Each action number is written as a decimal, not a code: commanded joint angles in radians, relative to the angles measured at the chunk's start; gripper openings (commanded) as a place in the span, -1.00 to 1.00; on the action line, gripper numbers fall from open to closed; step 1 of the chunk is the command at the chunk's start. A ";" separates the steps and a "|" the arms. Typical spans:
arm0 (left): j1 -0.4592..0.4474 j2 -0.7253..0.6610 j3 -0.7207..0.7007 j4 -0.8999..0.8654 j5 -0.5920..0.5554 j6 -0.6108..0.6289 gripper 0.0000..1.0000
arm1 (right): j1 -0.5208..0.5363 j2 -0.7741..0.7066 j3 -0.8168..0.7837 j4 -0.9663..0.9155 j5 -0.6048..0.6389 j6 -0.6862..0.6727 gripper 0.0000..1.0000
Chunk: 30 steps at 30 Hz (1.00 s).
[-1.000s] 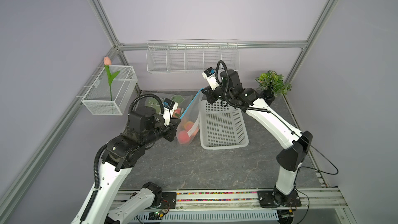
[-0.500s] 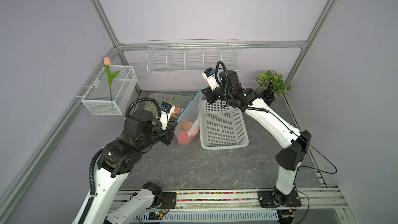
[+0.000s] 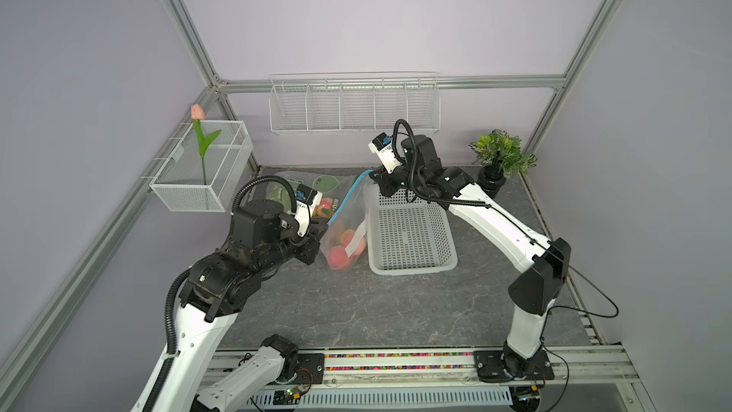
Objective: Place the peach in a zip-top bag and seal the zipper
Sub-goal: Zip the zipper on the zipper food storage bag, then place the zipper food storage bag at the center of the board.
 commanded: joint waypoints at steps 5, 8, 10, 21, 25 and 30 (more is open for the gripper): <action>0.001 0.097 0.081 0.091 -0.046 -0.008 -0.05 | 0.018 -0.068 -0.027 0.022 -0.041 -0.067 -0.87; 0.001 0.134 0.093 0.116 -0.021 -0.010 0.07 | 0.019 -0.068 -0.029 0.020 -0.048 -0.077 -0.86; 0.001 0.160 0.103 0.127 -0.033 -0.018 0.07 | 0.021 -0.068 -0.030 0.020 -0.054 -0.085 -0.87; 0.001 0.284 0.139 0.142 -0.043 -0.050 -0.03 | 0.023 -0.073 -0.030 0.023 -0.070 -0.103 -0.86; 0.001 0.310 0.141 0.147 -0.033 -0.058 -0.17 | 0.024 -0.071 -0.029 0.023 -0.070 -0.107 -0.86; 0.001 0.320 0.126 0.154 -0.018 -0.064 -0.42 | 0.023 -0.070 -0.029 0.025 -0.070 -0.111 -0.86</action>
